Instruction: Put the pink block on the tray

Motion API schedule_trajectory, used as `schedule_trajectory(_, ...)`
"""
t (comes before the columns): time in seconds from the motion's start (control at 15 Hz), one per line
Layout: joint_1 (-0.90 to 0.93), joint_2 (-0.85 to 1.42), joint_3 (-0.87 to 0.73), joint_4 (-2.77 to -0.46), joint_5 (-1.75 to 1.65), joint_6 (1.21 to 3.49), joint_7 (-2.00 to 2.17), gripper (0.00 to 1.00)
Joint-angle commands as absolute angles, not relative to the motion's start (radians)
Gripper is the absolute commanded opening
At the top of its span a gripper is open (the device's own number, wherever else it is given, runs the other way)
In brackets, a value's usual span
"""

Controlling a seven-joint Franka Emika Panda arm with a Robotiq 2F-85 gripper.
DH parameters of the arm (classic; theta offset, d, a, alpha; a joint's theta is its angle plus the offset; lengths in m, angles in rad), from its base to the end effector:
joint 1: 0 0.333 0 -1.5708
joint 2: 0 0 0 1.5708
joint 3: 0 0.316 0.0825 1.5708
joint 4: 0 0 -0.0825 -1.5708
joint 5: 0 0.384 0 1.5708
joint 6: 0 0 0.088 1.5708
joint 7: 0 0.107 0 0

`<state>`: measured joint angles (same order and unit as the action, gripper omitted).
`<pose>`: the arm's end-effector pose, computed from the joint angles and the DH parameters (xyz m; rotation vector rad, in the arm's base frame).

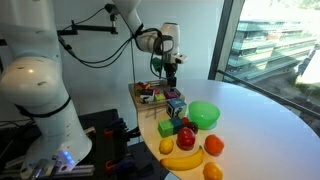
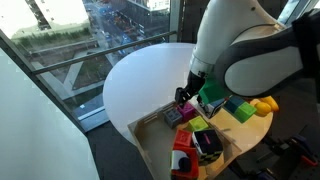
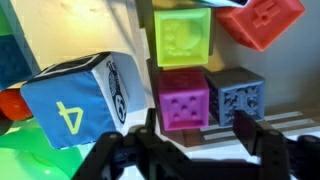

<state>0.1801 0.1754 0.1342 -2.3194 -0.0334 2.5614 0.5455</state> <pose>0.5025 0.1642 0.2730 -3.0914 0.3207 -0.0941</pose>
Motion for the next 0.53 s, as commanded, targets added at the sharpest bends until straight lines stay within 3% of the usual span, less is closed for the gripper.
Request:
schedule_trajectory(0.0,0.209,0.200,0.102,-2.287,-0.072,2.552,0.591,1.00)
schedule_trajectory(0.47,0.194,0.143,0.089,-2.306,-0.039,2.393,0.557,1.00)
